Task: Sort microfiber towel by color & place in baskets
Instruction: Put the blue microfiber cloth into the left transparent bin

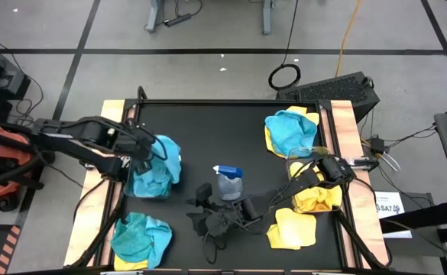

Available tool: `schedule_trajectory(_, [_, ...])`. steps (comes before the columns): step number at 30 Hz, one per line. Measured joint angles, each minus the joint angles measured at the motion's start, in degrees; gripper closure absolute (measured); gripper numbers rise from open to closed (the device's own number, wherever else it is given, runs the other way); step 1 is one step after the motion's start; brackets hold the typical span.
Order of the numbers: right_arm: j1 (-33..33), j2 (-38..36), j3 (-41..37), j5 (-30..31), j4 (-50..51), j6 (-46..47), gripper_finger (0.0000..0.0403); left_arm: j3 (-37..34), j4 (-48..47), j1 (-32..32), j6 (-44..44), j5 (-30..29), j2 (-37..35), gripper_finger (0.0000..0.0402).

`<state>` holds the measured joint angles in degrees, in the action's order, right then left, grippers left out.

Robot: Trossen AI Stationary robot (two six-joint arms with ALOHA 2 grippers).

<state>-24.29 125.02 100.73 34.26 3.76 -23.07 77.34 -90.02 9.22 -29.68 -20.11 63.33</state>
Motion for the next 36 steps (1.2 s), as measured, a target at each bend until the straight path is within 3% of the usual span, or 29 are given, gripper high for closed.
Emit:
schedule_trajectory(19, [-2.7,-3.2,0.0,0.2,12.4,4.6,0.0188,0.0,0.0,2.9,6.6,-1.9,-15.1,0.0401])
schedule_trajectory(28, [-2.8,-3.2,0.0,0.2,13.0,4.8,0.0188,0.0,3.3,2.8,4.8,-4.8,-25.7,0.0401])
schedule_trajectory(36, [-2.8,-3.2,0.0,0.2,13.0,4.7,0.0188,0.0,6.4,2.8,6.3,-5.5,-30.5,0.0399])
